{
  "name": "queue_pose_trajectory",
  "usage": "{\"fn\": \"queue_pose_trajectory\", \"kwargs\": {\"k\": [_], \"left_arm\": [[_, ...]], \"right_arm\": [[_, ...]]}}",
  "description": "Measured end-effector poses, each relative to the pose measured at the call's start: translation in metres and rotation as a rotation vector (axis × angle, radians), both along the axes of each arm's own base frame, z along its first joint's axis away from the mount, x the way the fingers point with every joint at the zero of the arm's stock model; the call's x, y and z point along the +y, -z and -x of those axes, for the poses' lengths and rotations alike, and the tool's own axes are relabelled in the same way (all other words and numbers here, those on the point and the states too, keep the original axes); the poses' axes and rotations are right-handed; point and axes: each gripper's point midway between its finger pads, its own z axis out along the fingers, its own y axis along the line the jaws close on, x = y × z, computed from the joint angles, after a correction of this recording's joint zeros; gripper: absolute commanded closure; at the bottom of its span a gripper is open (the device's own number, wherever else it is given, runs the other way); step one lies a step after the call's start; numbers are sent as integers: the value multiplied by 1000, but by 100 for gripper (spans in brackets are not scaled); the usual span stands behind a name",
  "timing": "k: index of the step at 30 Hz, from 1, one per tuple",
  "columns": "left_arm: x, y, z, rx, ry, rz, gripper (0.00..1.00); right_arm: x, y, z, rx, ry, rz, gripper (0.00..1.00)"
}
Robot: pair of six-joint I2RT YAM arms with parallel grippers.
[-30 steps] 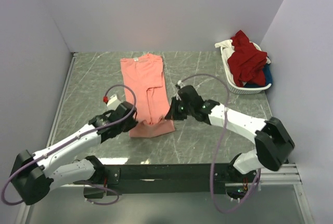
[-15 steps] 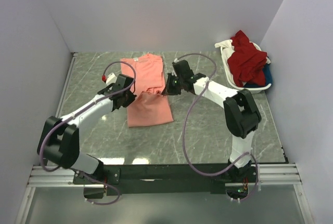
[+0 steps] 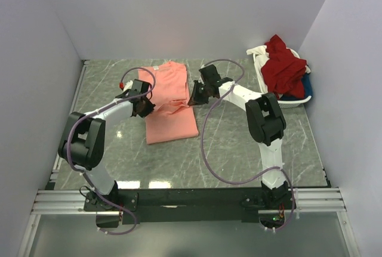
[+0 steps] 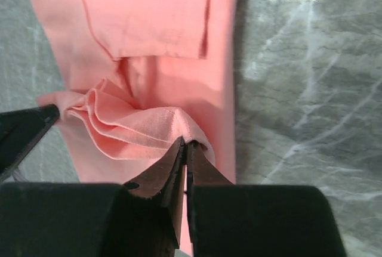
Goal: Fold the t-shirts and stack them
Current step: Fold the tshirt
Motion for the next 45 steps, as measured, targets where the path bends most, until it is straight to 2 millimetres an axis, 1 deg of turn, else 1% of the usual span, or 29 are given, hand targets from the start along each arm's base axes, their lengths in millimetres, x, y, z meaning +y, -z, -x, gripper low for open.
{"fn": "queue_pose_trajectory", "kwargs": {"k": [1, 2, 4, 5, 7, 8, 9, 12, 15, 17, 19, 20, 21, 22, 23, 24, 26, 27, 29, 31, 33, 36, 38, 40, 42, 44, 45], "left_arm": [[0, 1, -1, -1, 6, 2, 92], [0, 1, -1, -2, 12, 5, 90], [1, 0, -3, -7, 17, 7, 80], [1, -1, -4, -11, 23, 7, 75], [3, -3, -7, -17, 33, 11, 62], [4, -5, -9, -24, 34, 11, 59], [7, -7, -12, -31, 35, 12, 52], [15, -13, -16, -51, 29, 16, 41], [22, -29, -20, -89, 15, 22, 39], [22, -44, -21, -127, 18, 32, 41], [18, -62, -21, -173, 28, 49, 57], [15, -69, -21, -190, 34, 57, 68], [11, -74, -21, -205, 41, 66, 81], [6, -76, -21, -212, 53, 73, 87], [-2, -77, -20, -218, 72, 80, 97], [-8, -75, -19, -211, 84, 87, 99], [-21, -63, -17, -182, 119, 92, 99], [-26, -56, -16, -167, 132, 95, 99], [-34, -38, -13, -123, 152, 97, 99], [-35, -19, -12, -79, 156, 90, 99], [-33, -6, -12, -49, 151, 84, 99], [-25, 6, -17, -22, 132, 81, 99], [-13, 12, -21, -12, 107, 84, 99], [2, 18, -26, 1, 75, 81, 99], [15, 24, -28, 12, 46, 78, 99], [22, 28, -30, 21, 29, 78, 99], [23, 29, -30, 23, 28, 81, 99]], "right_arm": [[-2, 2, 0, 4, -1, 4, 87], [-3, 3, 1, 9, -3, 7, 81], [-6, 2, -2, 10, 0, 10, 77], [-7, -1, -4, 4, 1, 9, 72], [-9, -6, -10, -10, 6, 3, 67], [-10, -8, -13, -18, 8, 1, 62], [-12, -10, -16, -25, 12, 0, 60], [-20, -10, -20, -36, 19, 17, 59], [-25, -15, -21, -49, 27, 30, 59], [-26, -23, -18, -68, 26, 26, 60], [-25, -34, -12, -86, 19, 20, 61], [-22, -41, -10, -101, 11, 14, 63], [-18, -47, -9, -116, 3, 7, 63], [-11, -52, -7, -131, -10, -1, 64], [-3, -56, -4, -144, -28, -8, 65], [5, -58, 0, -153, -45, -13, 66], [24, -56, 11, -150, -89, -18, 67], [30, -55, 12, -152, -103, -20, 68], [50, -48, 18, -145, -146, -28, 68], [63, -38, 20, -131, -175, -32, 68], [70, -23, 15, -114, -192, -24, 69], [70, 2, 3, -84, -192, 3, 69], [65, 16, -3, -62, -183, 16, 69], [56, 28, -6, -32, -169, 26, 69], [49, 30, -10, -13, -160, 7, 69], [40, 29, -18, -14, -142, -3, 69], [36, 29, -22, -15, -132, -12, 69]]}}
